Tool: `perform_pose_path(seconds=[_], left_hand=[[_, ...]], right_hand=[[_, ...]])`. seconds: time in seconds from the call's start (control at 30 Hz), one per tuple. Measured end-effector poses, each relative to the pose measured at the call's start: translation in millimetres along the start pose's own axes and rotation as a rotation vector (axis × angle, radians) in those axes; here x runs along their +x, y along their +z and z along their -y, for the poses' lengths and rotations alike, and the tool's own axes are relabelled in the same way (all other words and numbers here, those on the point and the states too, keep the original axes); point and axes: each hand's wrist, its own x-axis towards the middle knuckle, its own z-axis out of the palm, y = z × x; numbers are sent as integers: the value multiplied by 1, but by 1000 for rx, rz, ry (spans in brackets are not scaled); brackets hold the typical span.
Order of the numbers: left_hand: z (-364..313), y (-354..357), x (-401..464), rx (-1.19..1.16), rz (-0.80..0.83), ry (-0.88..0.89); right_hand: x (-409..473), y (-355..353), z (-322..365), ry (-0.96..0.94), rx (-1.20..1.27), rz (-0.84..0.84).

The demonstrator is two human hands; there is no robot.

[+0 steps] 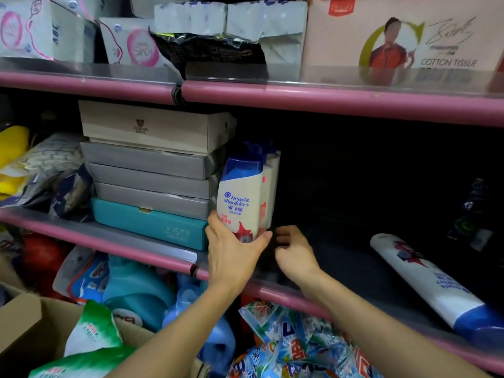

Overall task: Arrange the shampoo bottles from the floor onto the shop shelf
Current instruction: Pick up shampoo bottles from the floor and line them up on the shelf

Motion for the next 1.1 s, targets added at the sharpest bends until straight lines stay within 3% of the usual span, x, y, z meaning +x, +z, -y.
perform_pose_path(seconds=[0.43, 0.53, 0.6, 0.7, 1.1], left_hand=[[16, 33, 2, 168, -263, -131], [14, 36, 5, 182, -267, -146], [15, 35, 6, 175, -252, -151], [15, 33, 5, 143, -238, -161], [15, 31, 6, 118, -207, -173]], right_hand=[[98, -1, -7, 6, 138, -102], [107, -6, 2, -17, 269, 20], [109, -10, 3, -22, 242, 185], [113, -13, 1, -51, 154, 249], [128, 16, -1, -70, 23, 63]])
